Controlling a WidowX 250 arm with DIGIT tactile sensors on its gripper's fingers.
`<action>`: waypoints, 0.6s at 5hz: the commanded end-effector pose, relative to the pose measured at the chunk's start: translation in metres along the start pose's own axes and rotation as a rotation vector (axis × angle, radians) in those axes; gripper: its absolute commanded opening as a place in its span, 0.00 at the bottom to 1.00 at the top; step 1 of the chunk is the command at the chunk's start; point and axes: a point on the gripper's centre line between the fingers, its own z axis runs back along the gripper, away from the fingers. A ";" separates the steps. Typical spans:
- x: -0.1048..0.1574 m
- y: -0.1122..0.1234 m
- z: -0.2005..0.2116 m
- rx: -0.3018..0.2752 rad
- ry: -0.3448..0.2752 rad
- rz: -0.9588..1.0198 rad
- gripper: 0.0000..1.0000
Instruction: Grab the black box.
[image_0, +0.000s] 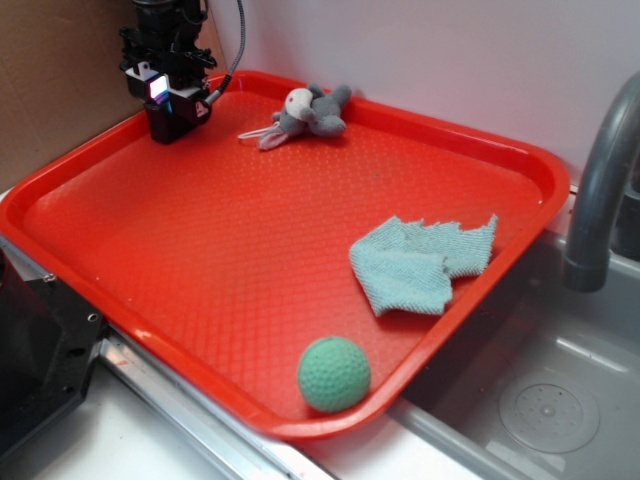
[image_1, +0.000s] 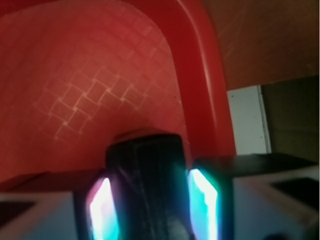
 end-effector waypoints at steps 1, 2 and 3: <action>0.003 -0.005 0.007 0.006 -0.020 -0.014 0.00; 0.000 -0.011 0.018 -0.003 -0.017 -0.022 0.00; -0.021 -0.038 0.072 -0.102 -0.032 -0.105 0.00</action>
